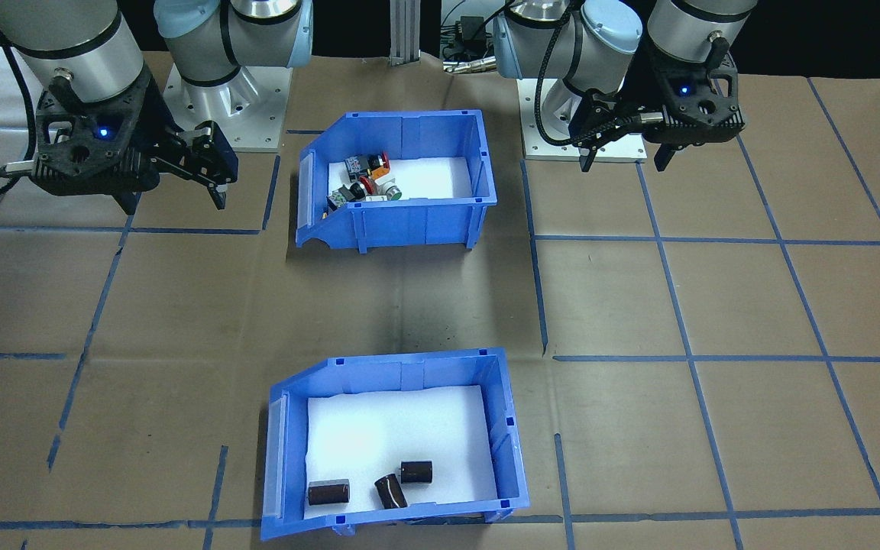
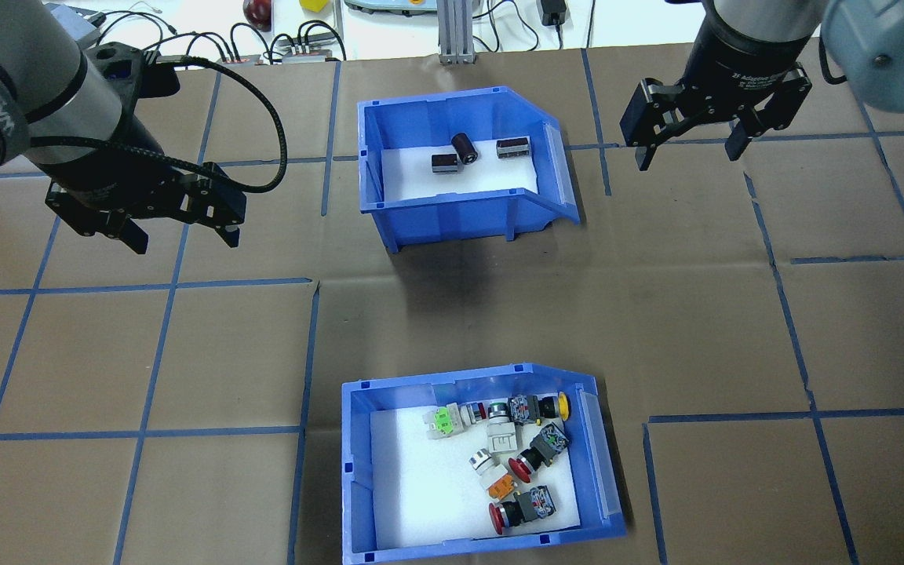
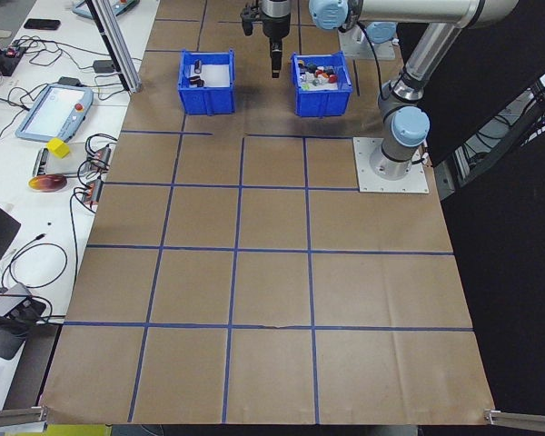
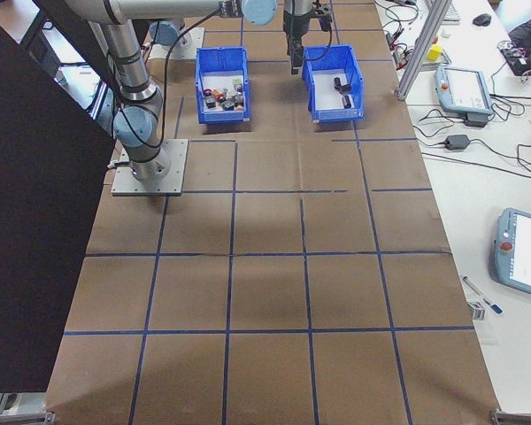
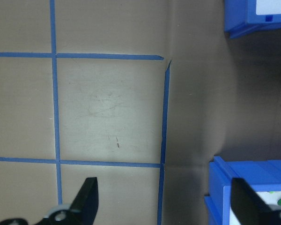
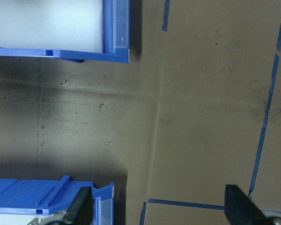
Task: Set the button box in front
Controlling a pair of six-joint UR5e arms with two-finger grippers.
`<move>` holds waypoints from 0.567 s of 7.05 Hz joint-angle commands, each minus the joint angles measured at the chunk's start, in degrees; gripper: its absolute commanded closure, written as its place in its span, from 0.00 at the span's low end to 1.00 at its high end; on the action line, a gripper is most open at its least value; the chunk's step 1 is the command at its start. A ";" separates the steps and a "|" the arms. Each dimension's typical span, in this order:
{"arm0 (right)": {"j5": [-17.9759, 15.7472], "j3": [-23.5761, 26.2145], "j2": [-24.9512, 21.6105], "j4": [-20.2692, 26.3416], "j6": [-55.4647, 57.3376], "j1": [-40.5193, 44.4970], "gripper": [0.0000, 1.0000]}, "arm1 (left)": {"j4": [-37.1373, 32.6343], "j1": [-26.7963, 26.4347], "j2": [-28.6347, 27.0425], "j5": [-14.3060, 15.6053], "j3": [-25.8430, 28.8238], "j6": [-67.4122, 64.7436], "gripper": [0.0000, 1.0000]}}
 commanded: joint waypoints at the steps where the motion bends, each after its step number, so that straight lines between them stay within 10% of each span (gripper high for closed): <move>1: 0.00 -0.15 0.36 -0.49 -7.70 0.06 0.00 | 0.59 -0.13 1.39 -1.01 -2.79 -3.36 0.01; 4: 0.08 -0.41 3.06 -3.28 -21.16 0.15 0.00 | 0.24 -0.65 4.19 -1.10 -6.74 -33.15 0.01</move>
